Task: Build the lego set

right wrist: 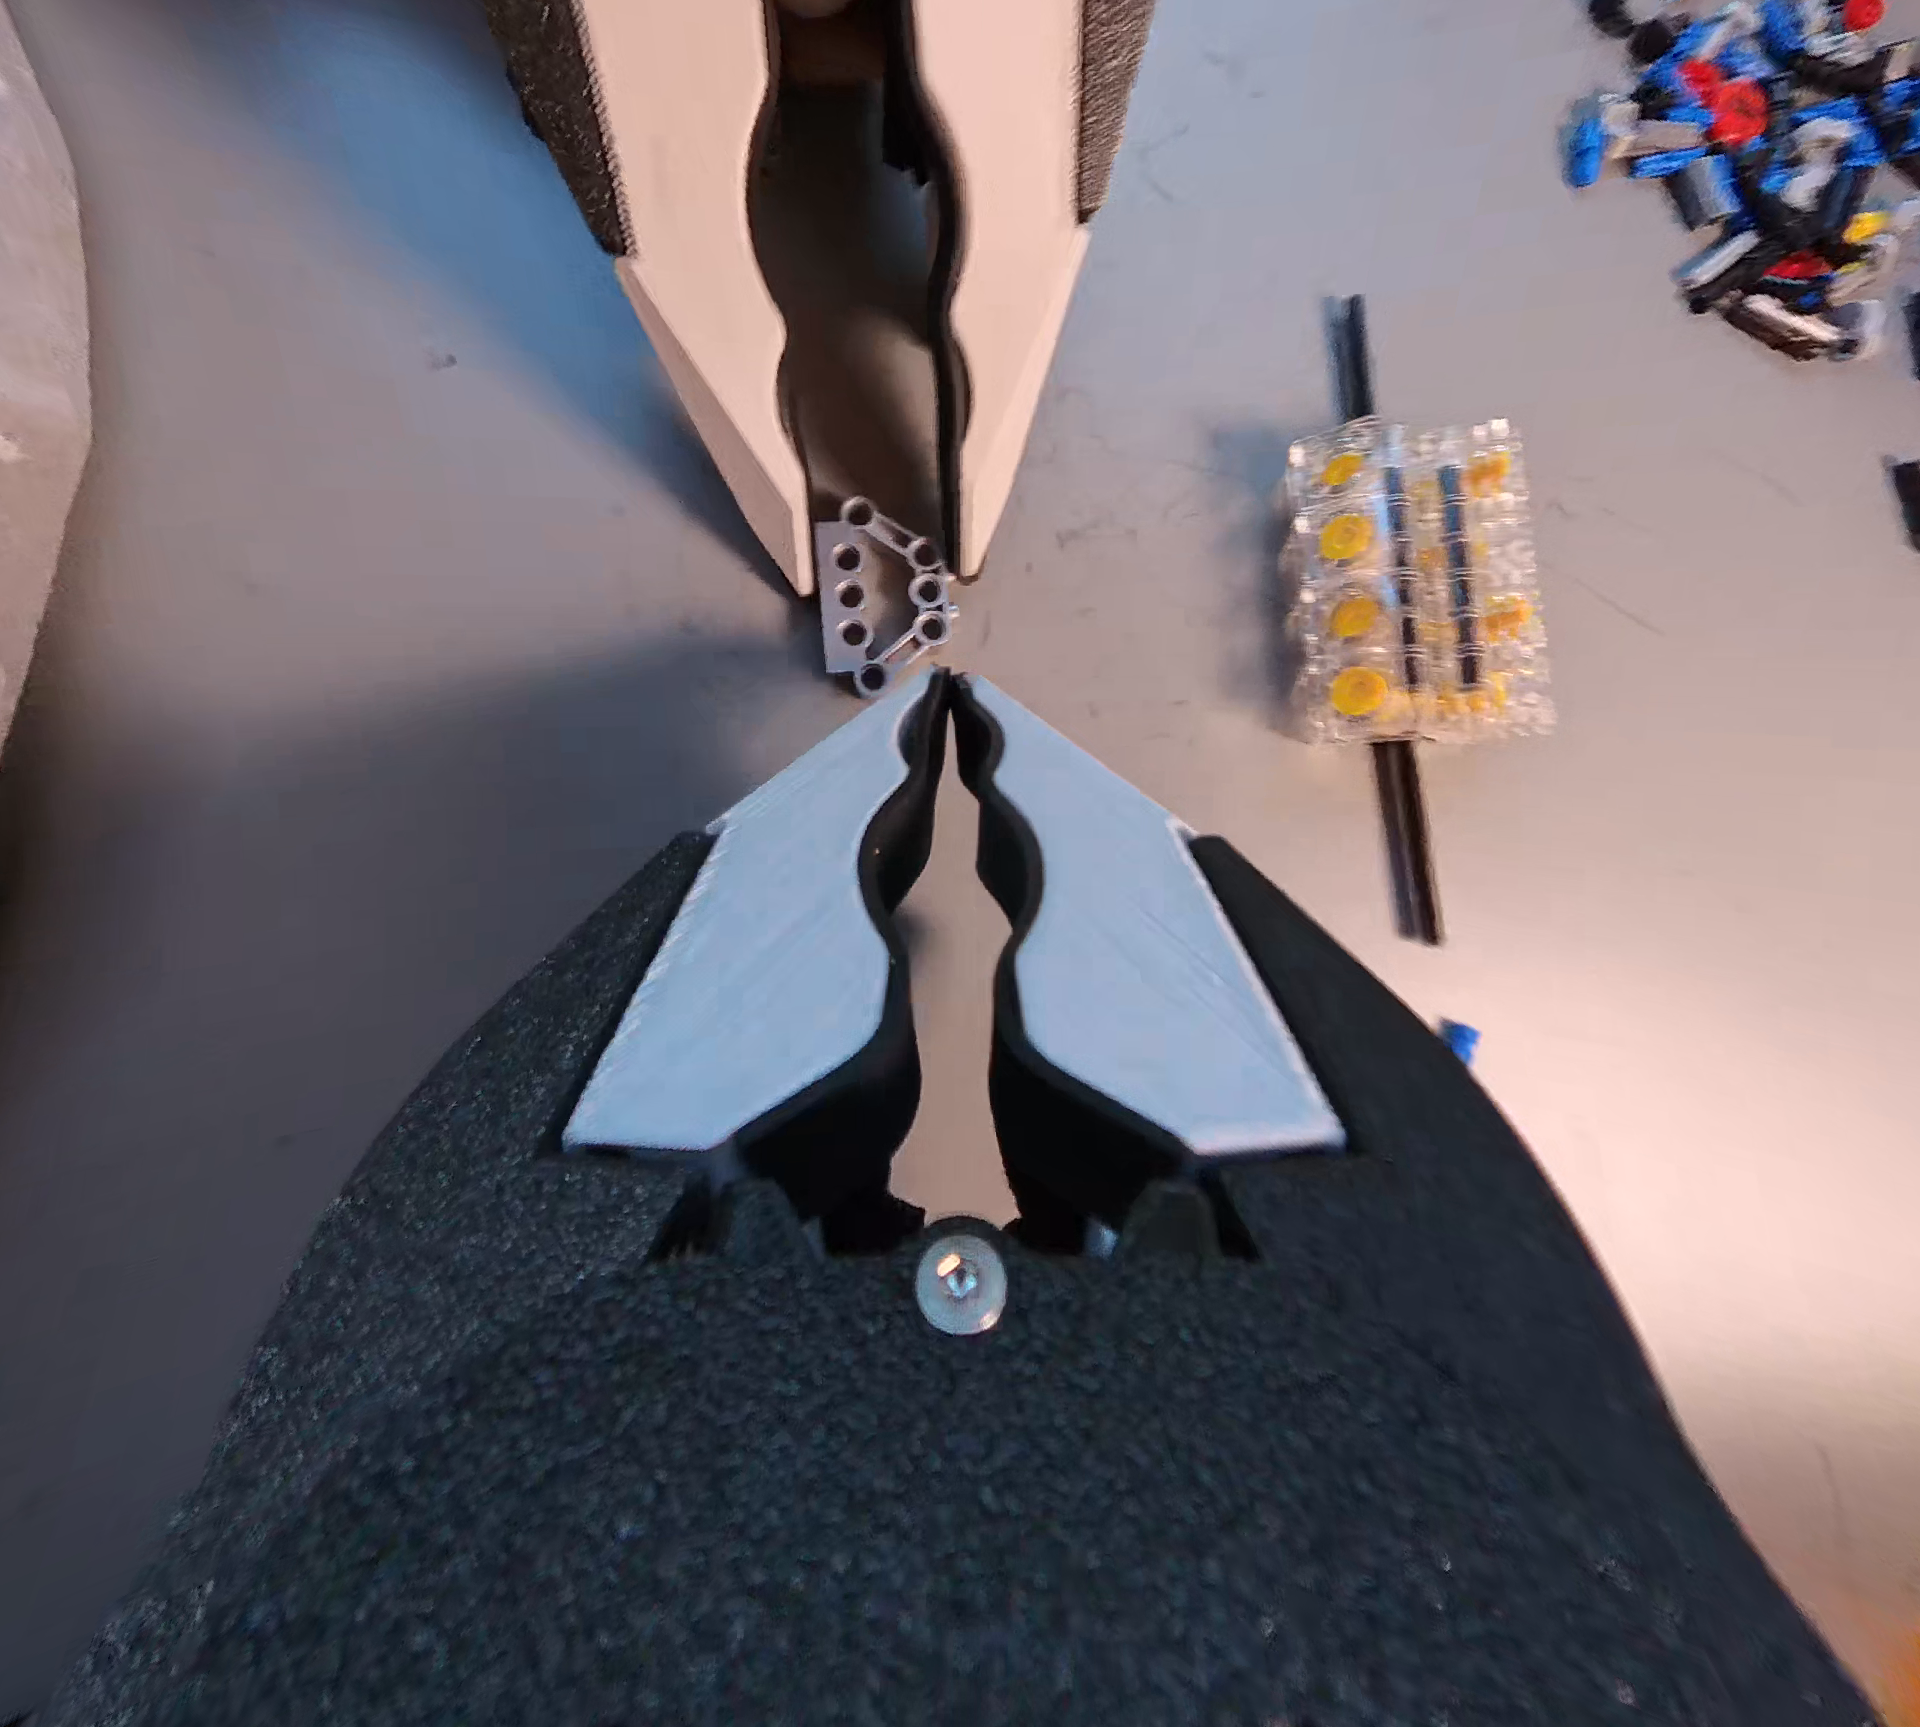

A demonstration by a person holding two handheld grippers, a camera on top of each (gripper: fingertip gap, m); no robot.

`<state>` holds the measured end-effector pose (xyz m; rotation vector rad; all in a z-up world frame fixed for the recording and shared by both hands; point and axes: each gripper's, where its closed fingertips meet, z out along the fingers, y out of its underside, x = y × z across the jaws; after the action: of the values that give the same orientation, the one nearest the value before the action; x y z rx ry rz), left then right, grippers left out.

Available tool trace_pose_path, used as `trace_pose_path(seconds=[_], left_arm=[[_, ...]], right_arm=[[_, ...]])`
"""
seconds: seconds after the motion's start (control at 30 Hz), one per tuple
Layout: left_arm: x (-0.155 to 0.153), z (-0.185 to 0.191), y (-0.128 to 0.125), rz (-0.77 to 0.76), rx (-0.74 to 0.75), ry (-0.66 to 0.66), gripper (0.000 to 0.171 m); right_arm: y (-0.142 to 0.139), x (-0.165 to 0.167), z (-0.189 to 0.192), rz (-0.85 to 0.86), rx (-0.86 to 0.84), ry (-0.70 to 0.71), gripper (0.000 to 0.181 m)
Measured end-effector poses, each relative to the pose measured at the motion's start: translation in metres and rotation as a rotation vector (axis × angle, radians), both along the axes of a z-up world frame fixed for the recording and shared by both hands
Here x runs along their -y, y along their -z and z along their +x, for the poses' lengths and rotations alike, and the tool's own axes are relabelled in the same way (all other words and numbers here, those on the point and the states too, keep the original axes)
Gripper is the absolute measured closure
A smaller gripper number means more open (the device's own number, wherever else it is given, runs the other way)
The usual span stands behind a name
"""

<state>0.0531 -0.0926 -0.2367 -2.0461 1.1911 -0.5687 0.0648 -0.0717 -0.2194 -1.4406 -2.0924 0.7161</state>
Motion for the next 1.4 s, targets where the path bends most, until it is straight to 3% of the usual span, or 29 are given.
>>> trace_pose_path(seconds=[0.1, 0.23, 0.33, 0.5, 0.67, 1.17, 1.27, 1.4], left_arm=[[0.000, 0.000, 0.000, 0.000, 0.000, -0.002, 0.144], [0.000, 0.000, 0.000, 0.000, 0.001, -0.004, 0.144], [-0.001, 0.000, 0.000, -0.003, 0.003, -0.006, 0.144], [-0.002, 0.000, 0.000, -0.006, 0.005, -0.014, 0.144], [-0.004, -0.001, -0.001, -0.005, 0.004, -0.028, 0.144], [-0.013, -0.007, -0.014, 0.041, 0.044, -0.079, 0.144], [-0.012, -0.002, -0.027, 0.050, 0.112, -0.071, 0.144], [0.000, 0.016, -0.051, -0.079, 0.335, -0.043, 0.144]], right_arm=[[-0.028, -0.022, 0.004, -0.020, -0.106, 0.101, 0.180], [-0.045, -0.048, 0.041, -0.047, -0.090, 0.229, 0.156], [-0.034, -0.052, 0.080, -0.059, 0.021, 0.297, 0.149], [0.003, -0.012, 0.134, -0.112, 0.289, 0.259, 0.150], [0.017, 0.003, 0.152, -0.039, 0.394, 0.298, 0.151], [0.018, 0.005, 0.137, 0.012, 0.372, 0.340, 0.160], [0.015, 0.008, 0.124, 0.041, 0.305, 0.285, 0.160], [-0.005, 0.016, 0.083, 0.076, 0.101, 0.191, 0.160]])
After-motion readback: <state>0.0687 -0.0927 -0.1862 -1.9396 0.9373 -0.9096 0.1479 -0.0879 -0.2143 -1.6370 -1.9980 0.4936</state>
